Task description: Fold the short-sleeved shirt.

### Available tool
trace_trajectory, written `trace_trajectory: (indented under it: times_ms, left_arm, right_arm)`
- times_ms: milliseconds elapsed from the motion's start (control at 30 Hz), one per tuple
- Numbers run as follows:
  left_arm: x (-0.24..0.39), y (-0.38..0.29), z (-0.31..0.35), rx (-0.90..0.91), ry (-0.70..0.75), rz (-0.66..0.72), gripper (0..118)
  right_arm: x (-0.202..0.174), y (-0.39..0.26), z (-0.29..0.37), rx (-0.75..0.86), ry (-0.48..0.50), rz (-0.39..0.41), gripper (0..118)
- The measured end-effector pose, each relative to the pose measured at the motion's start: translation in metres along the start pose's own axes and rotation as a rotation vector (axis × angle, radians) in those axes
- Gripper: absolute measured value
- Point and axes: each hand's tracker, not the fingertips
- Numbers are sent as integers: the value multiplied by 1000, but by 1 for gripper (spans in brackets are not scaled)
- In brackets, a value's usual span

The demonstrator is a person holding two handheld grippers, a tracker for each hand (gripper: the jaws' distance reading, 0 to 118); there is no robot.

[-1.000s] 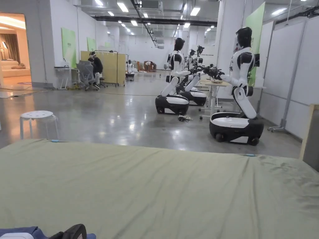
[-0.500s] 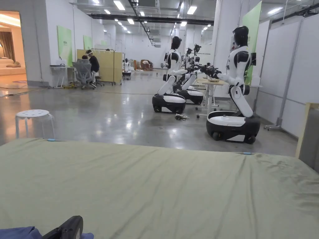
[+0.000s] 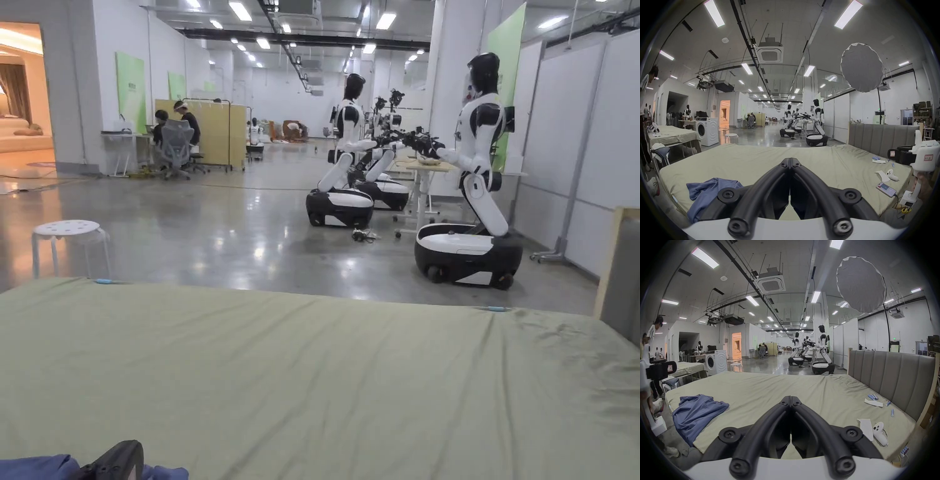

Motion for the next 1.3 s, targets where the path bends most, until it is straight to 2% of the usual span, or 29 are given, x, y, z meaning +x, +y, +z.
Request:
trace_trajectory:
  times_ms: [100,167,233,333,500,600,700,767,867,900,933,967,1000,1033,1100,1200,1300]
  left_arm:
    - [-11,2,8,19,-19,34,0]
    - [-12,5,13,13,5,6,0]
    - [-17,8,20,-11,73,-50,0]
    - [-29,12,38,-8,117,-35,0]
    - [-58,15,64,-37,218,-45,0]
    - [-71,14,71,-75,257,-53,0]
    - [-79,9,75,-84,280,-51,0]
    - [-89,4,73,-96,279,-40,16]
    - [-102,1,63,-137,244,-19,20]
    - [-107,-1,54,-162,243,-15,29]
    - [-112,-4,46,-192,239,-14,51]
    - [-121,-8,34,-228,219,-6,68]
    - [-132,-13,19,-287,192,28,80]
    - [-140,-19,7,-306,173,62,87]
    - [-160,-35,-23,-357,108,123,87]
    - [-182,-52,-72,-469,89,171,87]
    - [-210,-88,-132,-622,65,234,87]
  right_arm:
    - [-6,1,-4,-2,18,23,0]
    - [-12,2,-8,2,40,26,0]
    - [-22,3,-14,6,84,16,0]
    - [-42,5,-28,13,174,-9,0]
    - [-75,8,-43,-17,360,-122,0]
    - [-93,7,-47,-14,363,-78,0]
    - [-105,4,-50,-32,387,-80,0]
    - [-109,1,-49,-39,406,-82,0]
    - [-113,2,-45,-48,410,-31,0]
    - [-113,2,-43,-44,402,-11,0]
    - [-111,2,-42,-42,400,-9,0]
    - [-109,4,-40,-42,400,-11,0]
    - [-107,3,-38,-42,399,-18,0]
    - [-104,2,-37,-47,395,-29,0]
    - [-98,-1,-34,-63,382,-33,0]
    - [-90,-8,-32,-99,338,-13,0]
    - [-78,-15,-33,-150,310,-63,0]
